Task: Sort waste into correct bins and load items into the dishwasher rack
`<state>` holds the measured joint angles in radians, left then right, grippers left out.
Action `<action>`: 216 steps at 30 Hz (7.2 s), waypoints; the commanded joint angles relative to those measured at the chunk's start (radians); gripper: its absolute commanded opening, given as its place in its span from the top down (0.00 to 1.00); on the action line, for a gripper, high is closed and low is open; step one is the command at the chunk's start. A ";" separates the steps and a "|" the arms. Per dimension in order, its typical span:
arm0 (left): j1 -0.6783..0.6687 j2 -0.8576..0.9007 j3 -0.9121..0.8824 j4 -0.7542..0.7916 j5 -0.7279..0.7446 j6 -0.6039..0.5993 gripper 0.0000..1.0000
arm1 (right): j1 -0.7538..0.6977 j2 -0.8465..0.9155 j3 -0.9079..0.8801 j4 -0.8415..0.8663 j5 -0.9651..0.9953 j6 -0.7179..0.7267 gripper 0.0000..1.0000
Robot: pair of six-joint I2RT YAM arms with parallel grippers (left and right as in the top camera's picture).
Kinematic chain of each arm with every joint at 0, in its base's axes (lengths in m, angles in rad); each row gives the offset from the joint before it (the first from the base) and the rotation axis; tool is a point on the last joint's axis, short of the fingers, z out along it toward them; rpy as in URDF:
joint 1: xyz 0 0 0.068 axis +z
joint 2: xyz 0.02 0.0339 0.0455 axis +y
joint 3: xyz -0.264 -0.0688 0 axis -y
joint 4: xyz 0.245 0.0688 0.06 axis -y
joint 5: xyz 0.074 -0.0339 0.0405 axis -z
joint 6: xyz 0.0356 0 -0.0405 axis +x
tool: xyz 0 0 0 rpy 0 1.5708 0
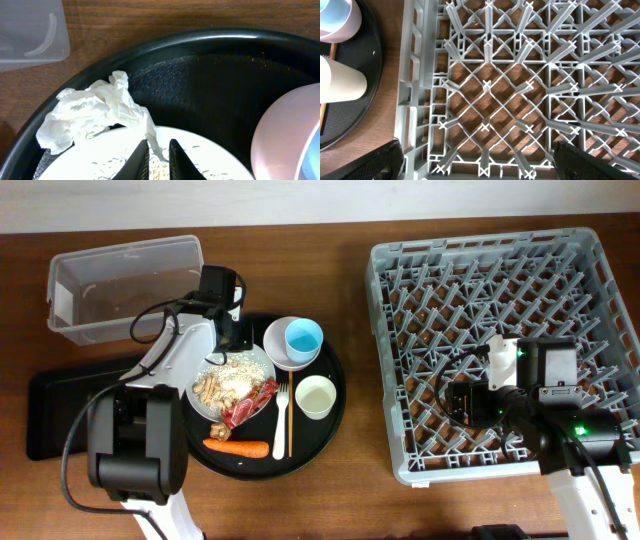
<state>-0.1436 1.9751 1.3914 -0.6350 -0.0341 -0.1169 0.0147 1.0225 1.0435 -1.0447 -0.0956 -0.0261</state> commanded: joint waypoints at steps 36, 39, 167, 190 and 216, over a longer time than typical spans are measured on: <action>0.032 -0.287 0.081 0.036 -0.202 -0.001 0.99 | 0.005 0.002 0.021 0.000 -0.008 0.009 0.01; 0.079 -0.287 0.085 0.092 -0.203 -0.001 0.99 | 0.005 0.002 0.021 0.000 -0.008 0.009 0.01; 0.153 -0.312 -0.074 0.131 0.039 0.028 0.33 | 0.005 0.031 0.021 -0.023 -0.009 0.009 0.01; -0.163 -0.159 -0.074 0.153 0.239 -0.103 0.37 | 0.005 0.031 0.021 -0.039 -0.009 0.009 0.01; -0.179 -0.122 -0.075 0.075 0.142 -0.099 0.99 | 0.005 0.031 0.021 -0.041 -0.009 0.009 0.01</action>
<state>-0.3077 1.8294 1.3109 -0.5632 0.1162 -0.2211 0.0147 1.0557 1.0485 -1.0855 -0.0956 -0.0257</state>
